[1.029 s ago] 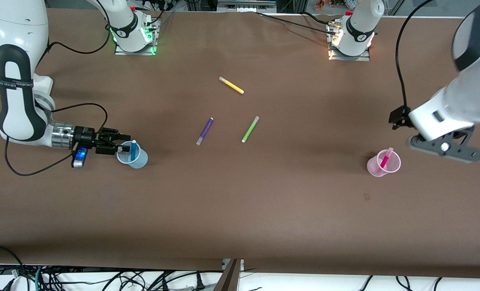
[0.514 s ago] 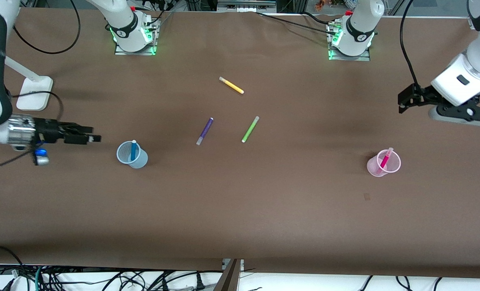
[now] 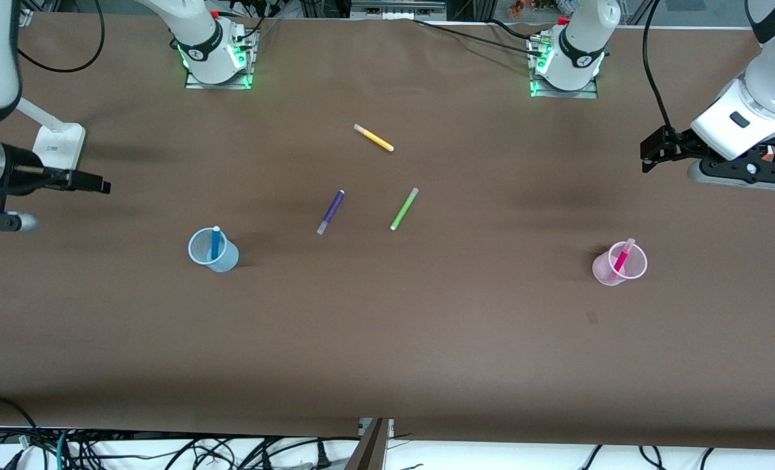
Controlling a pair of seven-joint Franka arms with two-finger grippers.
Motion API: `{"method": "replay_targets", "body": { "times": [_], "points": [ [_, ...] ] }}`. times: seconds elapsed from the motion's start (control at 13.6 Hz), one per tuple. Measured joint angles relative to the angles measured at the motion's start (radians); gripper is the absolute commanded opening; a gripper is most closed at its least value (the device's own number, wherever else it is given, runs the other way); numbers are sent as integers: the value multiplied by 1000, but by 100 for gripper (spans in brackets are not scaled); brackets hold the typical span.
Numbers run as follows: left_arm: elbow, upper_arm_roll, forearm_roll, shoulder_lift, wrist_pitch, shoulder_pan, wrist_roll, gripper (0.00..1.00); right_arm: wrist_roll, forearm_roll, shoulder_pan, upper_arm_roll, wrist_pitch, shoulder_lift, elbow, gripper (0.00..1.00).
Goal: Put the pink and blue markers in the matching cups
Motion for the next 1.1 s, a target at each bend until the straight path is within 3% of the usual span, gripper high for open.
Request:
{"method": "replay_targets", "body": {
  "times": [0.29,0.81,0.88,1.1],
  "points": [
    [-1,-5,0,0,-2,-1,0,100,0,-75,29,1,-60,-64,50,99],
    [0,-9,0,-5,-20,-2,-8,100,-5,-96,51,12,-70,-66,50,99],
    [0,-17,0,-7,-21,-3,-10,100,-2,-97,19,54,-70,-69,50,99],
    [1,-25,0,-9,-27,-4,-14,100,44,-119,-229,340,-71,-99,51,100]
  ]
}}
